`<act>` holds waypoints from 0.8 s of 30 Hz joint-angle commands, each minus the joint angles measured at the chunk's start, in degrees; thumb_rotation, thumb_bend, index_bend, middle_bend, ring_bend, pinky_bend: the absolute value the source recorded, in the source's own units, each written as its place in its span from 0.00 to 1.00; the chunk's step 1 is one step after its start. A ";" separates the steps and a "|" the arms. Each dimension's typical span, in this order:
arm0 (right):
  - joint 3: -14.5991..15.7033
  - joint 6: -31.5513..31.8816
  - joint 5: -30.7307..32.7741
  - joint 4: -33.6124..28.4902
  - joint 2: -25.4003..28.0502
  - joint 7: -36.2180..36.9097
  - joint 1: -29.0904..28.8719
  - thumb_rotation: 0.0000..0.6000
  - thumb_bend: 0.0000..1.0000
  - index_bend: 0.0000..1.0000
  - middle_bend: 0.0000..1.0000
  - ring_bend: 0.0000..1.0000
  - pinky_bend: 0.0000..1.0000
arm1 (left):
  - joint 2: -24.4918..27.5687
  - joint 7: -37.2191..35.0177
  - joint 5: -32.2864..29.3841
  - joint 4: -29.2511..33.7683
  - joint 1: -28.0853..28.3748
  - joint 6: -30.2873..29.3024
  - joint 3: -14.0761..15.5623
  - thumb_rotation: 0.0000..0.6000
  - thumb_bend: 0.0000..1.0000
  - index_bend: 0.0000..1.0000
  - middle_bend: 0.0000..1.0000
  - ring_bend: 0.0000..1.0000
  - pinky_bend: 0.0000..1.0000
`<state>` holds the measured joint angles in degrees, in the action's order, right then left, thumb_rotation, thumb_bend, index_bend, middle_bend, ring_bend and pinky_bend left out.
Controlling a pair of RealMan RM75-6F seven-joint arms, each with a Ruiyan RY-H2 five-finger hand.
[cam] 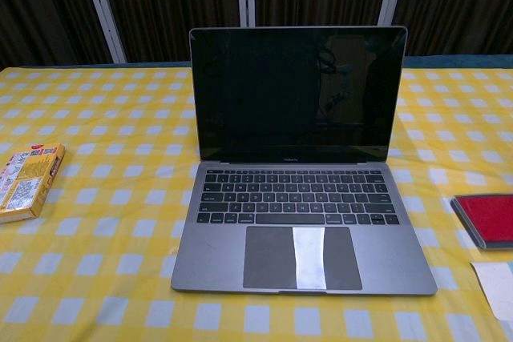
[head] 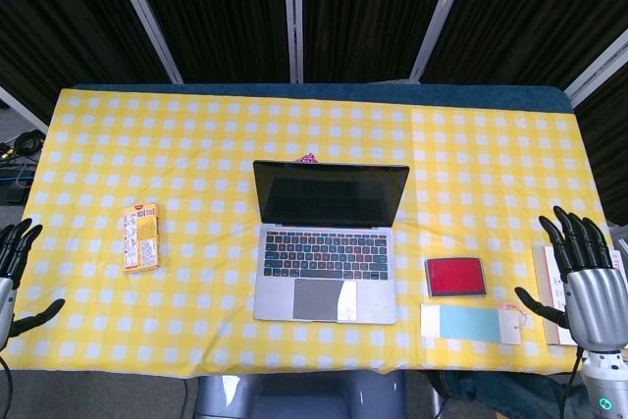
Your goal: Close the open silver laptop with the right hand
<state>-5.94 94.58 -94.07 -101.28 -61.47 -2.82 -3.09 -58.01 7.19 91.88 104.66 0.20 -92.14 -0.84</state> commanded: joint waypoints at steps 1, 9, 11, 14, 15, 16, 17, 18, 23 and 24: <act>0.01 -0.13 0.18 -0.04 -0.05 -0.20 0.01 1.00 0.00 0.00 0.00 0.00 0.00 | 0.00 0.02 0.02 -0.03 -0.03 -0.03 0.01 1.00 0.00 0.00 0.00 0.00 0.00; 0.19 -2.33 1.64 -0.42 0.16 -0.77 -0.52 1.00 0.00 0.00 0.00 0.00 0.00 | -0.20 0.29 -0.27 -0.17 -0.12 0.08 0.03 1.00 0.00 0.00 0.00 0.00 0.00; -0.25 -3.68 1.82 -0.23 0.25 -0.14 -1.57 1.00 0.00 0.00 0.00 0.00 0.00 | -0.36 0.57 -0.45 -0.31 -0.09 0.00 -0.16 1.00 0.00 0.00 0.00 0.00 0.00; -1.60 -7.54 2.87 -0.32 1.39 1.09 -4.35 1.00 0.00 0.00 0.00 0.00 0.00 | -0.70 1.01 -1.39 -0.53 0.24 0.69 -0.51 1.00 0.00 0.00 0.00 0.00 0.00; -2.44 -9.92 3.68 -0.90 2.29 2.19 -5.99 1.00 0.00 0.00 0.00 0.00 0.00 | -0.81 1.22 -1.89 -0.56 0.47 1.05 -0.77 1.00 0.00 0.00 0.00 0.00 0.00; -3.07 -11.65 4.29 -1.40 2.97 3.07 -7.20 1.00 0.00 0.00 0.00 0.00 0.00 | -0.90 1.40 -2.22 -0.58 0.60 1.24 -0.95 1.00 0.00 0.00 0.00 0.00 0.00; -3.81 -13.56 4.91 -1.84 3.66 3.96 -8.58 1.00 0.01 0.00 0.00 0.00 0.00 | -1.02 1.63 -2.61 -0.62 0.75 1.47 -1.14 1.00 0.00 0.00 0.00 0.00 0.00; -4.91 -16.42 5.82 -2.11 4.56 5.03 -10.69 1.00 0.03 0.00 0.00 0.00 0.00 | -1.21 2.00 -3.29 -0.70 0.94 1.85 -1.39 1.00 0.00 0.00 0.00 0.00 0.00; -9.38 -26.76 9.06 0.05 5.42 7.23 -19.50 1.00 0.45 0.01 0.00 0.00 0.00 | -2.21 3.18 -5.20 -1.22 1.64 2.92 -2.22 1.00 0.00 0.00 0.00 0.00 0.00; -10.00 -28.22 9.27 0.57 5.25 8.05 -20.93 1.00 0.51 0.01 0.00 0.00 0.00 | -2.35 3.28 -5.38 -1.35 1.76 3.12 -2.30 1.00 0.00 0.00 0.00 0.00 0.00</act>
<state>-12.94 71.35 -86.93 -101.93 -57.05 2.78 -19.19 -60.26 10.38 86.60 103.41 1.87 -89.13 -3.04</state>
